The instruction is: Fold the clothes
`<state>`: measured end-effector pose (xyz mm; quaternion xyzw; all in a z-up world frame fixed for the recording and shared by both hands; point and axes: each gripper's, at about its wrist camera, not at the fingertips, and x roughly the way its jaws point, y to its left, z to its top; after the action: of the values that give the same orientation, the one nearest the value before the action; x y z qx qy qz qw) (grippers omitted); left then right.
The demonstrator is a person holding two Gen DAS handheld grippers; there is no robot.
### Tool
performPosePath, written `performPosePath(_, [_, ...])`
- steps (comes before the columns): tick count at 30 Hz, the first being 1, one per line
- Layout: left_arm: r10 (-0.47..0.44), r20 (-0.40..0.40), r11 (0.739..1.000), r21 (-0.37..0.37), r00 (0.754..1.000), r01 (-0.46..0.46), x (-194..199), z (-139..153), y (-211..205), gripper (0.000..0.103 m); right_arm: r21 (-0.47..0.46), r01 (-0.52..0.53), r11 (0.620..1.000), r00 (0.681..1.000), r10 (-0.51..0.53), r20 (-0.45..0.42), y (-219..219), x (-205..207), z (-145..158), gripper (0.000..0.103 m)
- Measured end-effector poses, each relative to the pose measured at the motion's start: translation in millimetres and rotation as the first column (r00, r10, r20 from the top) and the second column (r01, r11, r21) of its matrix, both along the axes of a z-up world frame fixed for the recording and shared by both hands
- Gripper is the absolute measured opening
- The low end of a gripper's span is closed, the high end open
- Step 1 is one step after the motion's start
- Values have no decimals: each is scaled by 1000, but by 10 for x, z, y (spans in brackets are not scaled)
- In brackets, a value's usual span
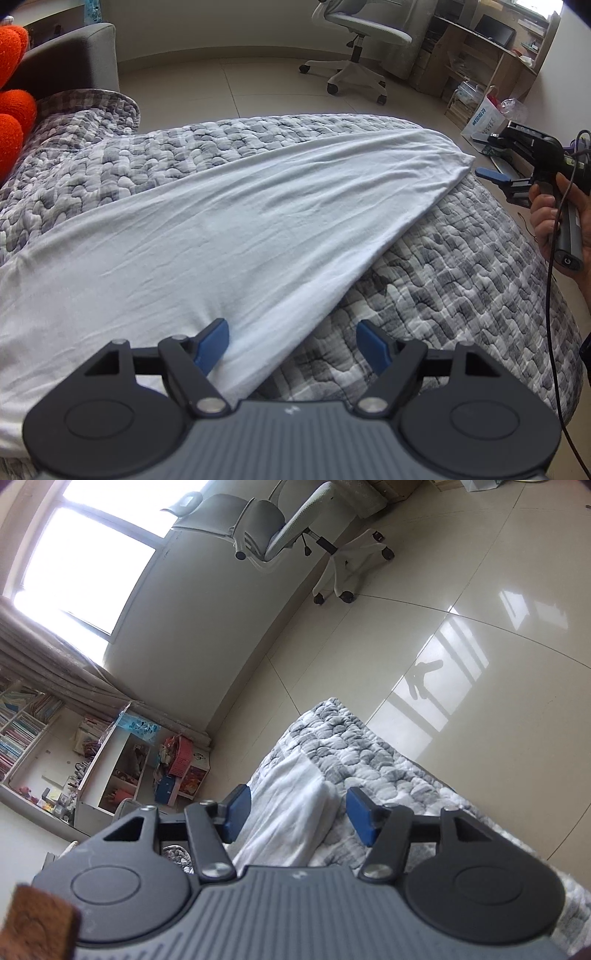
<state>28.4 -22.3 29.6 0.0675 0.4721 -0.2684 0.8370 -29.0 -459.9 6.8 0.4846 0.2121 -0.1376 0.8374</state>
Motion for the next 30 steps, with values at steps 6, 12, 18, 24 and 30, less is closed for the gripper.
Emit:
performPosePath(6, [6, 0, 1000, -1, 1000, -6, 1, 6, 8, 77, -258, -33, 966, 994, 5, -106, 281, 147, 173, 7])
performPosePath(12, [32, -7, 999, -15, 999, -32, 40, 11, 104, 77, -338, -42, 940, 991, -3, -131, 364, 114, 172, 6])
performPosePath(18, [38, -16, 999, -36, 999, -39, 54, 24, 165, 77, -275, -15, 961, 993, -17, -116, 279, 136, 14, 6])
performPosePath(24, [187, -90, 950, -235, 978, -203, 249, 146, 612, 78, -404, -28, 914, 1000, 24, -15, 595, 144, 421, 6])
performPosePath(30, [360, -251, 810, -394, 899, -434, 429, 48, 1141, 78, -597, -146, 789, 970, 234, 72, 1382, 233, 860, 7])
